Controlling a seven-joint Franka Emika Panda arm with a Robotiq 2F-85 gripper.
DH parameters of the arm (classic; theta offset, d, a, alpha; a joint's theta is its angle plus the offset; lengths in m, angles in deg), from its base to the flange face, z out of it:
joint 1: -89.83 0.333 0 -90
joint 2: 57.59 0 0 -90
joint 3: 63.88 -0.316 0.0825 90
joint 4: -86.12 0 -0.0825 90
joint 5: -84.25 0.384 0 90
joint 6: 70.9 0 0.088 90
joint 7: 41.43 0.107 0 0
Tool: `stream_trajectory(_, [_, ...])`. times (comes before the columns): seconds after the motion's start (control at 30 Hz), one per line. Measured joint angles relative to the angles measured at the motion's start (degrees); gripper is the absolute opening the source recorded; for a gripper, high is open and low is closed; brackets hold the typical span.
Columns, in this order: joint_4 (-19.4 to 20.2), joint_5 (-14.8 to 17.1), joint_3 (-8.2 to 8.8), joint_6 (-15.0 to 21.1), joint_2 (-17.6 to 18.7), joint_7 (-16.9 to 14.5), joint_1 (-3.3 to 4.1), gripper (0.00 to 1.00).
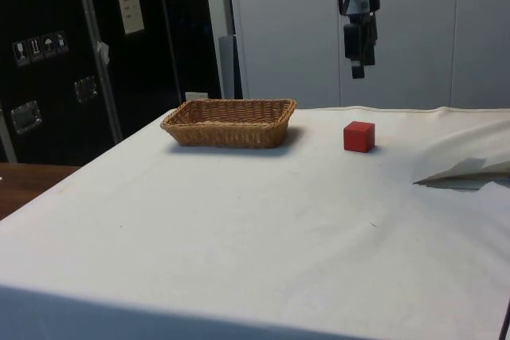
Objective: Pick up the cube and place it into the basket.
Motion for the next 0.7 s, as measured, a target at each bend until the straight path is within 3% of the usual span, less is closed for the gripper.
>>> stream_trajectory(0.37, [1.2, 0.9, 0.06, 2.7, 2.3, -0.2, 0.00, 1.00])
stream_trajectory(0.7, [1.4, 2.9, -0.69, 6.5, 6.4, -0.2, 0.69, 1.00])
